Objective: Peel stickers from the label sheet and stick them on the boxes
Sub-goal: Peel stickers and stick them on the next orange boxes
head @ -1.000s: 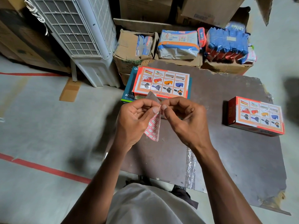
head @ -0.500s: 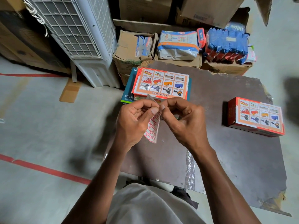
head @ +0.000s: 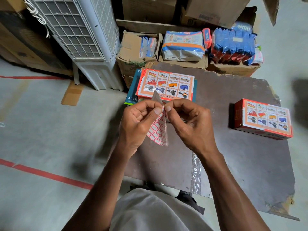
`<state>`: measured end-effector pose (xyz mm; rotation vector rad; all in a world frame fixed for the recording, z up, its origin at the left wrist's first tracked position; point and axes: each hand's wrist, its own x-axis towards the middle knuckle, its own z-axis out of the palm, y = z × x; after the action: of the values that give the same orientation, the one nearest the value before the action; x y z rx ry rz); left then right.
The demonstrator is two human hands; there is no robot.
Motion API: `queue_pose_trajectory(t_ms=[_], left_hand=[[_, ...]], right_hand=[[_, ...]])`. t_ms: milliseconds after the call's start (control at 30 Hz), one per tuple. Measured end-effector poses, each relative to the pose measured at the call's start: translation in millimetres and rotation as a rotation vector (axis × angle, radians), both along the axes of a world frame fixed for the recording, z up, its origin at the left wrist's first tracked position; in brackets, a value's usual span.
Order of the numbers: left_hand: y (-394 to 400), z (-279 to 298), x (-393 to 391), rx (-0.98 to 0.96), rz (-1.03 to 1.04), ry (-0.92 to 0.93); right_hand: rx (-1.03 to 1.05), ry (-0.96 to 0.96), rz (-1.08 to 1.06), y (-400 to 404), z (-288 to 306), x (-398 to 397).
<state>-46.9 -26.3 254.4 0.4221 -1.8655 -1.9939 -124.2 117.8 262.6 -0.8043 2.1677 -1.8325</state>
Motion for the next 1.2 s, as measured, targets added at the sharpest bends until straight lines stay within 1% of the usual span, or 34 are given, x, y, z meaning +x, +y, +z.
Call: queue_pose_trajectory(t_ms=[233, 400, 533, 600, 933, 1100, 1200], left_hand=[[-1, 1, 3, -0.067, -0.010, 0.020], [-2, 1, 5, -0.137, -0.029, 0.033], [0, 2, 6, -0.130, -0.023, 0.033], [2, 2, 5, -0.120, -0.027, 0.041], [6, 4, 9, -0.041, -0.015, 0.032], [2, 3, 11, -0.015, -0.006, -0.007], [3, 5, 12, 0.007, -0.028, 0.009]], right_hand=[[0.021, 0.056, -0.008, 0, 4, 2], [0.068, 0.146, -0.010, 0, 7, 3], [0.106, 0.250, -0.013, -1, 7, 4], [0.118, 0.271, -0.020, -2, 6, 5], [0.091, 0.229, -0.021, 1, 4, 10], [0.036, 0.094, -0.003, 3, 4, 10], [-0.016, 0.000, 0.012, 4, 6, 13]])
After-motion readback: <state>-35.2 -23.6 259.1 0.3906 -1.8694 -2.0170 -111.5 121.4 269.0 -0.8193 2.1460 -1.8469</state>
